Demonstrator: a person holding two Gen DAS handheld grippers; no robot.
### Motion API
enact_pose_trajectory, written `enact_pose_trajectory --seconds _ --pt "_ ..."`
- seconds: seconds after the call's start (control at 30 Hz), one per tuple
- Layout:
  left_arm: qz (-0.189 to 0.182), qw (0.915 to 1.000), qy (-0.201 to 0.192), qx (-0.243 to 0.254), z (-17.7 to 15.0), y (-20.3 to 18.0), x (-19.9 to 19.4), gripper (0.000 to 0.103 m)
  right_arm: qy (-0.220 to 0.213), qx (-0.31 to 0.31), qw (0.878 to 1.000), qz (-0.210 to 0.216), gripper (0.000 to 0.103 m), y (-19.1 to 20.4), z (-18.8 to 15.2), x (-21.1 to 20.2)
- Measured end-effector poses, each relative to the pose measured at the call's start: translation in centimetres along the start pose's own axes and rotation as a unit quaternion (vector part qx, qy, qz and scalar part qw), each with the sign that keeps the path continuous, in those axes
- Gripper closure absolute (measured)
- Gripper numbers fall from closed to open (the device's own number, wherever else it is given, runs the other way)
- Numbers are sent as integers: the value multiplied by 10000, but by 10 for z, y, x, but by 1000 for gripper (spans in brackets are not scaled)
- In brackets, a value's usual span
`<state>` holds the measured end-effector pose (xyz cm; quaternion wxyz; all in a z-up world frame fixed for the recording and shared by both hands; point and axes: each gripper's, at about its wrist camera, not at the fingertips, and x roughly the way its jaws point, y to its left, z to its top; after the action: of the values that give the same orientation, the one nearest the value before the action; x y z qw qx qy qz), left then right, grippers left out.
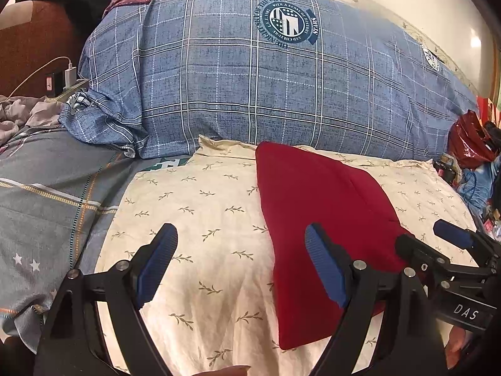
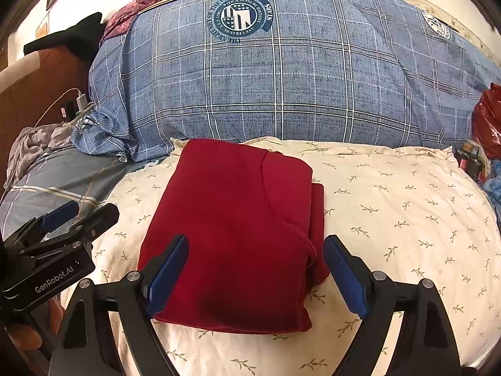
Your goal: Fold small clothes
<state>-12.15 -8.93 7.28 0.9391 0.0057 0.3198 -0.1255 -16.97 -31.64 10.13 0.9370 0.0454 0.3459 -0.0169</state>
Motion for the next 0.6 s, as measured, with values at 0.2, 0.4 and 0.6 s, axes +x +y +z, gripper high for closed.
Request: enact_pose_trajectory --seconds 0.2,0.4,0.6 --pt "27 10000 18 11 -2 -1 2 19 37 15 10000 7 14 1 -1 3" --pt "4 10000 63 43 -3 -2 5 19 98 49 9999 -3 14 1 -3 5" --pt "14 9999 90 46 -4 -2 7 19 135 26 9999 13 14 3 -3 8"
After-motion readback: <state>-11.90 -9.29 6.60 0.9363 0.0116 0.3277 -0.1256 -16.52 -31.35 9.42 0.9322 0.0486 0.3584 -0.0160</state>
